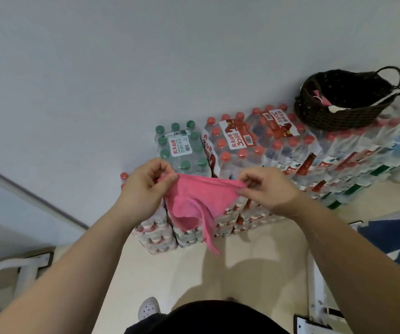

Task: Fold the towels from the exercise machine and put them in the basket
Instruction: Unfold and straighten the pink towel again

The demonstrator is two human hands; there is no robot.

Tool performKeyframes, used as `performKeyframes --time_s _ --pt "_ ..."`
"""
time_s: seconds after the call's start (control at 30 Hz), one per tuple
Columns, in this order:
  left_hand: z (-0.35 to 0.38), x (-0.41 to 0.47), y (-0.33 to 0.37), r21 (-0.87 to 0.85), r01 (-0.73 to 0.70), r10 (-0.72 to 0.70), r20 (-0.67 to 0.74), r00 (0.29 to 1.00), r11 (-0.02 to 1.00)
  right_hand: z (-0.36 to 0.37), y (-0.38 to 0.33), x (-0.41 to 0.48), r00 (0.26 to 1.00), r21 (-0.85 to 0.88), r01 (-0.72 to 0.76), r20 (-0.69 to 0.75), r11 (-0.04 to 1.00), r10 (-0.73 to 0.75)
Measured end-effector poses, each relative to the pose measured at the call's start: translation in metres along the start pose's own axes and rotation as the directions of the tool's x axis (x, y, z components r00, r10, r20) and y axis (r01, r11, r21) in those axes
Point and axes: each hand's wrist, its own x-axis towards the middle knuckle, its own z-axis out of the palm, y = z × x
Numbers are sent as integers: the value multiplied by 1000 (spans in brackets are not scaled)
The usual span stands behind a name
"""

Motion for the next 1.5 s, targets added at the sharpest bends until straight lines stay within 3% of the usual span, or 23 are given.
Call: performKeyframes --time_s 0.1,0.27,0.37,0.53,0.7,0.93,1.17,1.23,1.33,1.5 --pt "20 -7 10 69 -20 22 -29 999 997 -14 15 -6 998 -24 -16 -65 1000 14" --pt "49 -5 32 -257 62 -103 -150 983 964 -24 27 -10 982 2 -21 -190 1000 21" --pt "56 1 48 -348 46 -122 -201 972 936 -28 31 -18 988 -99 -26 -156 995 10" --pt "64 10 53 -144 30 -52 -147 988 989 -30 72 -29 986 -158 -155 -89 975 142" --pt "72 15 50 84 19 -4 -169 986 996 -28 121 -38 943 -386 -284 55 878 329" --pt "68 33 21 271 93 -7 -302 953 958 -31 168 -45 843 -438 -468 39 768 536" --pt "54 43 -22 318 314 -116 -512 851 895 -45 194 -35 714 -419 -680 -189 602 674" --pt "53 47 -31 309 391 -165 -562 811 867 -50 187 -24 716 -361 -693 -244 624 654" --pt "57 57 -32 236 454 -236 -605 760 859 -56 169 -3 744 -189 -639 -400 746 536" --pt "56 96 -37 64 481 -330 -649 685 874 -71 141 48 689 -12 -558 -564 830 455"
